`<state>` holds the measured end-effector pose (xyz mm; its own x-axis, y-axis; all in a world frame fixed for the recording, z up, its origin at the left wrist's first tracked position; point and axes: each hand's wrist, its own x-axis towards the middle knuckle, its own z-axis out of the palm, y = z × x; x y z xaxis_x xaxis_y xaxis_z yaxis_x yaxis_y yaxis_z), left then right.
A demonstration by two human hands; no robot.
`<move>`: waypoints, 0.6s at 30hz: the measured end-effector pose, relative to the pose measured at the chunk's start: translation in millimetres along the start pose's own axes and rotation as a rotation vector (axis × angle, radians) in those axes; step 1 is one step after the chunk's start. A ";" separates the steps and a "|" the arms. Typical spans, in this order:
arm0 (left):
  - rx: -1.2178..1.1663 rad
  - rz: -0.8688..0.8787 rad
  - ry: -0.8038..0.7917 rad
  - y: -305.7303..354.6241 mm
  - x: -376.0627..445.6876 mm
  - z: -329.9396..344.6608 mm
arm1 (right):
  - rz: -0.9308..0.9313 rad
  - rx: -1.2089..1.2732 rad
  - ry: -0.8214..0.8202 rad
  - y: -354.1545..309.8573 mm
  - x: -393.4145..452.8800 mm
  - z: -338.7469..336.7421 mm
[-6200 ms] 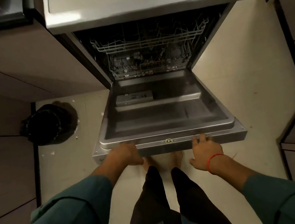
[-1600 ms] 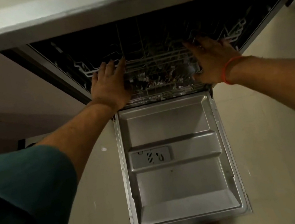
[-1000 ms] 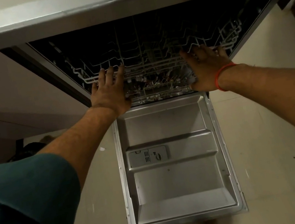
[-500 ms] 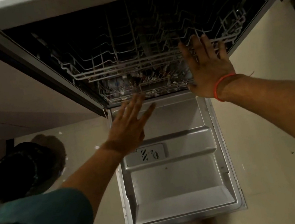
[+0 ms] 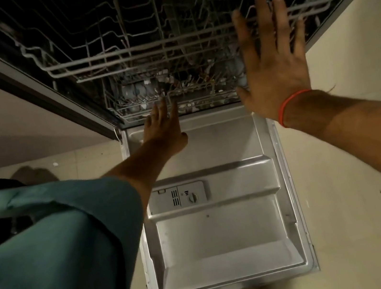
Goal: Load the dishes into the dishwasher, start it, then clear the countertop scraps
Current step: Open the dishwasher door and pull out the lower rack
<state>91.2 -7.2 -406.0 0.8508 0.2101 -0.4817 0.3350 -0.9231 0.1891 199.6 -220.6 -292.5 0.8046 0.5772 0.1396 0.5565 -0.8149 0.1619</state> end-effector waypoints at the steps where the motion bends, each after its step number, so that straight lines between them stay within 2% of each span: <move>1: -0.005 0.003 0.012 2.0 5.6 -1.1 | 0.005 -0.001 0.004 -0.8 2.2 1.1; 18: 0.036 0.007 -0.022 33.0 66.9 -20.2 | 0.003 -0.020 0.061 2.6 17.5 11.8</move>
<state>167.3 -17.1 -414.8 0.8441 0.1968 -0.4988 0.3140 -0.9355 0.1623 217.5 -213.3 -301.2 0.7922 0.5769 0.1990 0.5489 -0.8161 0.1808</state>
